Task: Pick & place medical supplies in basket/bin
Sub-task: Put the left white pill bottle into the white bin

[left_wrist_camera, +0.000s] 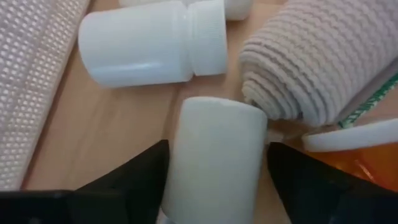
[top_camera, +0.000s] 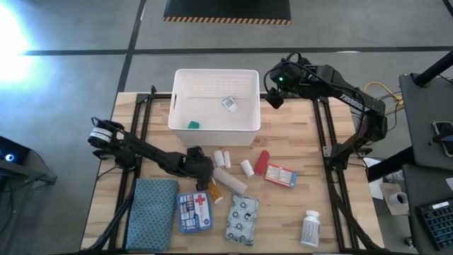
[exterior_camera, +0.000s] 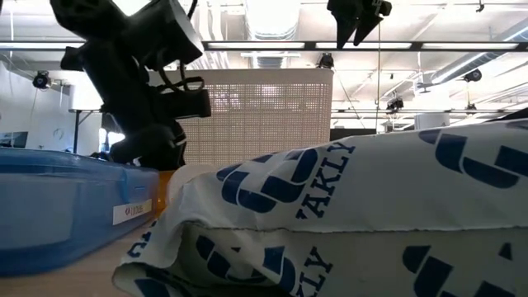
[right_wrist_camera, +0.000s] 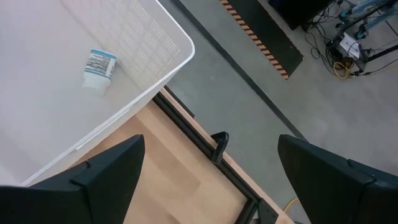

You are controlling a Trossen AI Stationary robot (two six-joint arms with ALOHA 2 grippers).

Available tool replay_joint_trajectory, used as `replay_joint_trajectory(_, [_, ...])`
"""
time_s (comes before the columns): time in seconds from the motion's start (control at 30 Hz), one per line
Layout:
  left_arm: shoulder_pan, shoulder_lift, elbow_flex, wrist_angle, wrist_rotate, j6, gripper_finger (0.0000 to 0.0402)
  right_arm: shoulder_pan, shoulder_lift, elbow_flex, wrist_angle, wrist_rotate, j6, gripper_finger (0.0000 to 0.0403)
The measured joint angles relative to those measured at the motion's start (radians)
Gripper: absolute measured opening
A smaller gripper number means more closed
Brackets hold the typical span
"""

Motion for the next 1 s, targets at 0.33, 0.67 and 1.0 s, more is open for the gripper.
replay_joint_trajectory(0.33, [-0.012,-0.009,0.100,-0.285,0.041,-0.086,0.0149,0.000,0.000,-0.001,0.001,0.000,-0.004,0.0359])
replay_joint_trajectory(0.67, [-0.134,-0.128,0.497,-0.772,0.001,-0.207,0.0184,-0.003,0.000,-0.001,0.001,-0.007,-0.050,0.0359])
replay_joint_trajectory(1.0, [0.117,-0.175,0.784,-0.773,-0.509,0.307,0.0160,-0.002,0.000,-0.001,0.003,-0.044,-0.049,0.0359])
